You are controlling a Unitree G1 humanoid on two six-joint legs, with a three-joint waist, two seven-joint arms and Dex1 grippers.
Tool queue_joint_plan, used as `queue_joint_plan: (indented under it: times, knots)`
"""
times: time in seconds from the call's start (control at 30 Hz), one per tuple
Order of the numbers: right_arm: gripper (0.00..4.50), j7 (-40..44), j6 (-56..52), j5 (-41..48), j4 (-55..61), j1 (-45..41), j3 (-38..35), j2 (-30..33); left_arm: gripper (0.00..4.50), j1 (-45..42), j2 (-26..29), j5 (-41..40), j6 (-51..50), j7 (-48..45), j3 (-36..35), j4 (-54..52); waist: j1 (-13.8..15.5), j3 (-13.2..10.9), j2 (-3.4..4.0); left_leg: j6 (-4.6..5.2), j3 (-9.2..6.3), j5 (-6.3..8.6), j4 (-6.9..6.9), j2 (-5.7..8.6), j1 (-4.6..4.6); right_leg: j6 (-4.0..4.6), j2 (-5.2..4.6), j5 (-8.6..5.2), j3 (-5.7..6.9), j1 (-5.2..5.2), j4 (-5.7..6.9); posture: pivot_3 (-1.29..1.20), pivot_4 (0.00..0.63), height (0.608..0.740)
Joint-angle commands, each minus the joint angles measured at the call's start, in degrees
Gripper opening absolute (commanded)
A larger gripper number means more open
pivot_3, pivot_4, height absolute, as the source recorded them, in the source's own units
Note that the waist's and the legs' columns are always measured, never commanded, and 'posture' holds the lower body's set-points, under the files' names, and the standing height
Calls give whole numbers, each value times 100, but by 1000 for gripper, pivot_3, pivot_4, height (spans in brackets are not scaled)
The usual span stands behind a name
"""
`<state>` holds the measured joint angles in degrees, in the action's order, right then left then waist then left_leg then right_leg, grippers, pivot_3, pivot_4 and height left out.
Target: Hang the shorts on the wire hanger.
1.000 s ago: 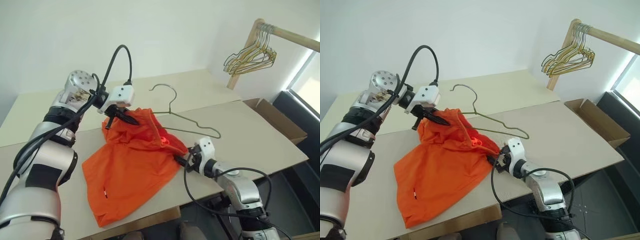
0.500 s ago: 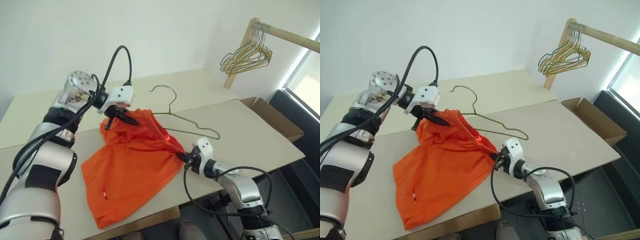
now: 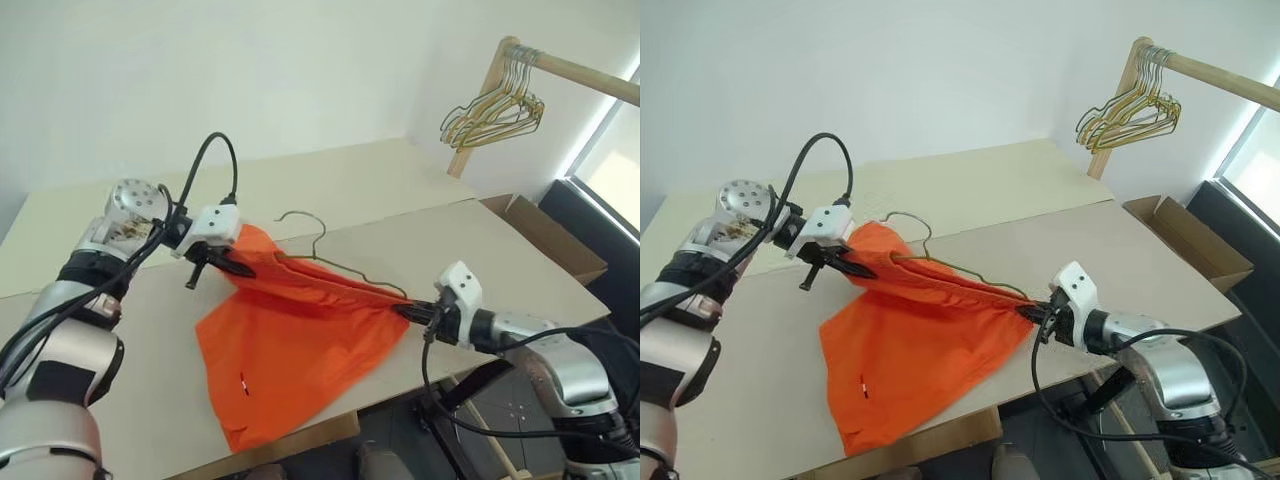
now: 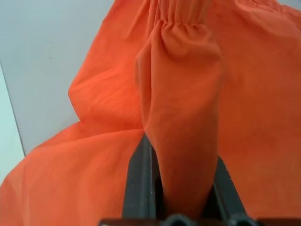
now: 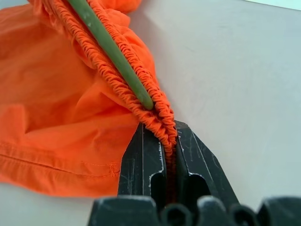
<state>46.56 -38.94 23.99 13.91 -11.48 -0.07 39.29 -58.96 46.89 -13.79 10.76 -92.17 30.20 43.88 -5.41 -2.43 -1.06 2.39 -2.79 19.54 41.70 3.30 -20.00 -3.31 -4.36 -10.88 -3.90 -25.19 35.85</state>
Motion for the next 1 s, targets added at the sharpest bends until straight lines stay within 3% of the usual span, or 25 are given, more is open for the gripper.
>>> queue_joint_plan:
  times: [0.03, 0.4, 0.63, 1.0]
  knots:
    - [5, 189, 64, -141, -464, -190, -319, 475, 0, 119, 472, 105, -36, -33, -394, -61, 4, 0, 0, 0, 0, 0, 0, -1, 0, 0, 0, 0, 0, 0, 0, -57, 0, 740]
    - [5, 975, 526, -223, -896, -491, -155, 1088, 0, 383, 496, 1125, 388, 252, -636, 354, 153, 0, 0, -3, 5, -2, 0, 0, 1, 0, 1, 0, 1, 0, -3, -54, 0, 740]
    - [5, 1090, 653, -242, -742, -753, 27, 1078, 0, 314, 201, 1059, 252, 243, -790, 312, 192, 0, -1, -1, 8, -1, 1, 2, 0, 0, -3, 0, 1, 1, -4, -59, 0, 740]
    - [3677, 1181, 627, -160, -377, -1100, 53, 1070, 0, 147, -381, 1195, 107, 160, -1038, 317, 161, 1, -2, -2, 9, -1, 1, 1, -1, 0, -2, 0, 1, 0, -4, -89, 0, 740]
